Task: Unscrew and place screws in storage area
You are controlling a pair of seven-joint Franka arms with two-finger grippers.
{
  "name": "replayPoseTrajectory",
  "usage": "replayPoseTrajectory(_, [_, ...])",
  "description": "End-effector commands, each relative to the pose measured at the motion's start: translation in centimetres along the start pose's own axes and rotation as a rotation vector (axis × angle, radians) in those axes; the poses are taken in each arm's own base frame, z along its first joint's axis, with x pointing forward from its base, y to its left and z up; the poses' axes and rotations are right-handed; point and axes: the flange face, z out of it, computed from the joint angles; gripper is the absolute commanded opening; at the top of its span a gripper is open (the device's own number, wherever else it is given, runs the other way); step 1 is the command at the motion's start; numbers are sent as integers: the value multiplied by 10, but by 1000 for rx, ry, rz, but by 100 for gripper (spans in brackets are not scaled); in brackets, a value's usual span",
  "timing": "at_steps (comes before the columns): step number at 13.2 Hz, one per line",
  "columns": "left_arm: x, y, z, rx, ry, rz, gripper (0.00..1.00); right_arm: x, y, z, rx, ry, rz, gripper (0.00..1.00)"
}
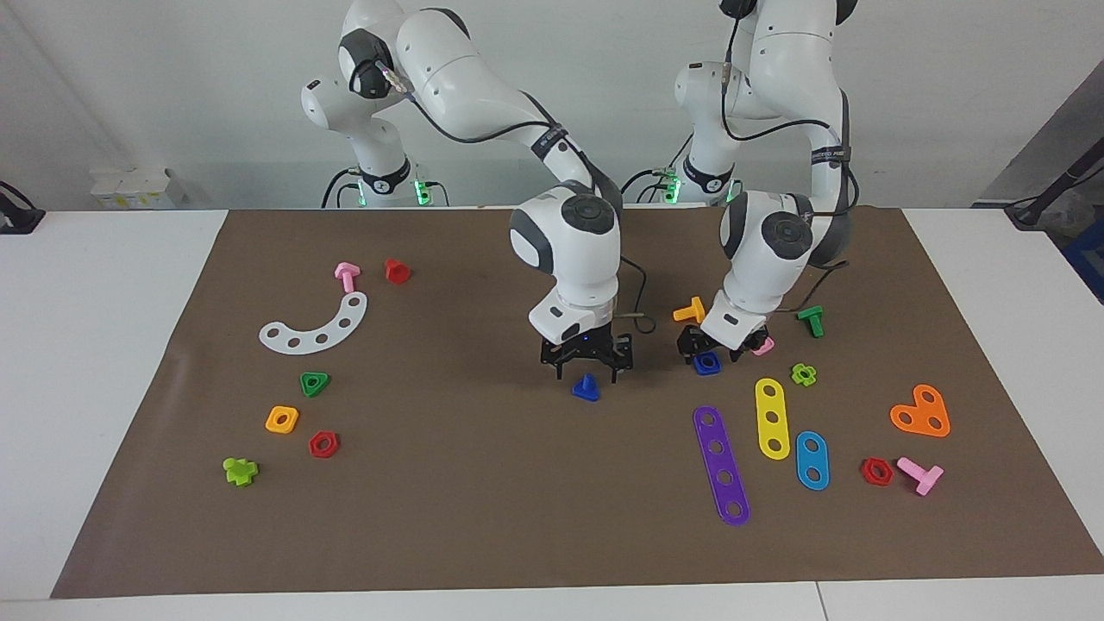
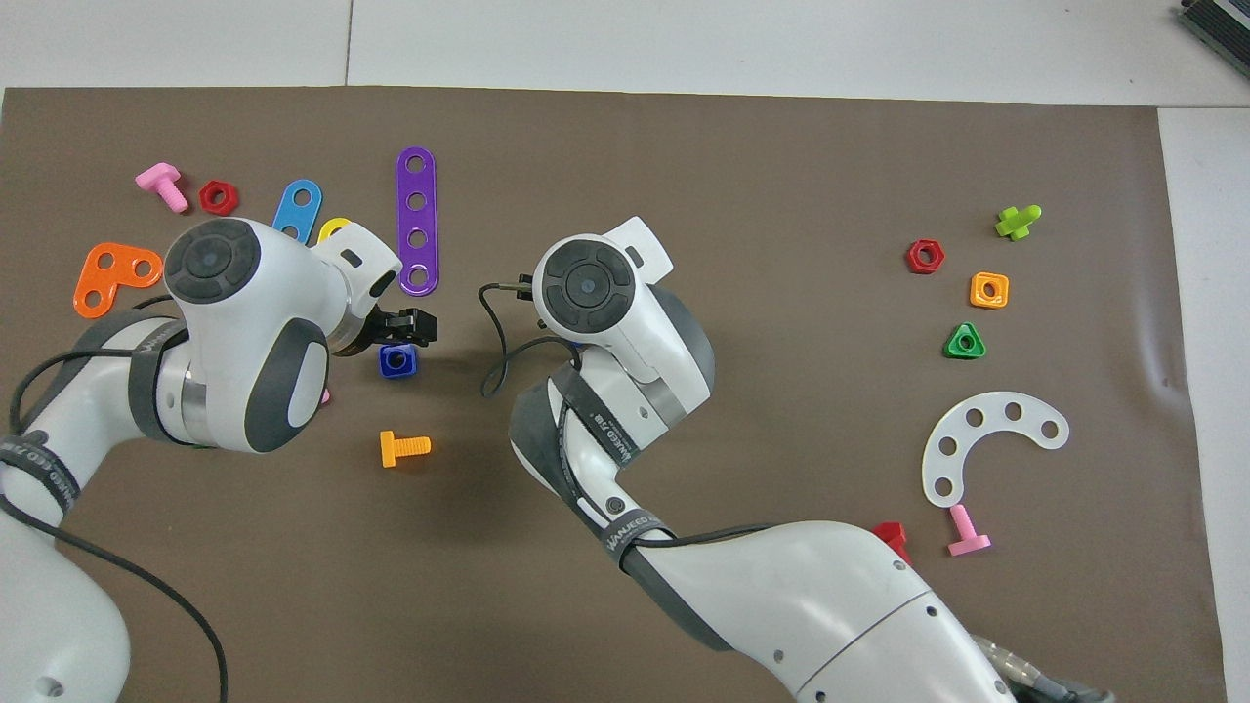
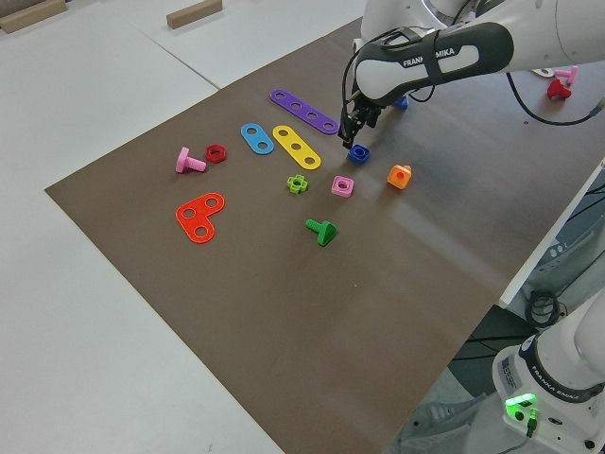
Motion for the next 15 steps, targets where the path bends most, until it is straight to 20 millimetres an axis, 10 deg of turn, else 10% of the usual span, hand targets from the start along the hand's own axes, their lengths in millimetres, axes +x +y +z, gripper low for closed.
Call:
replayPoseTrajectory(1, [16,-30,-66,1,-83,-10,100,-8,-2,4,-7,-6,-7,67])
replayPoseTrajectory(3, [12,-71,-102,-5,-99,21,100,-12,-1,10,-15,-17,-11,48])
replayPoseTrajectory(7, [-14,-129,-154,49,-134,98,100,-18,0,14,-22,-29,-20,47])
replayPoseTrajectory(9, [-27,-140,-183,55,-109,103,100,-19,1,15,-23,-32,-27,30])
replayPoseTrajectory(10, [-35,-141,-196,57,-102,100,100,-19,1,14,-24,-32,-33,0])
replayPoseTrajectory(15, [-56,-136,-264,57,-118,99,100,-2,14,0,-56,-53,-95,0])
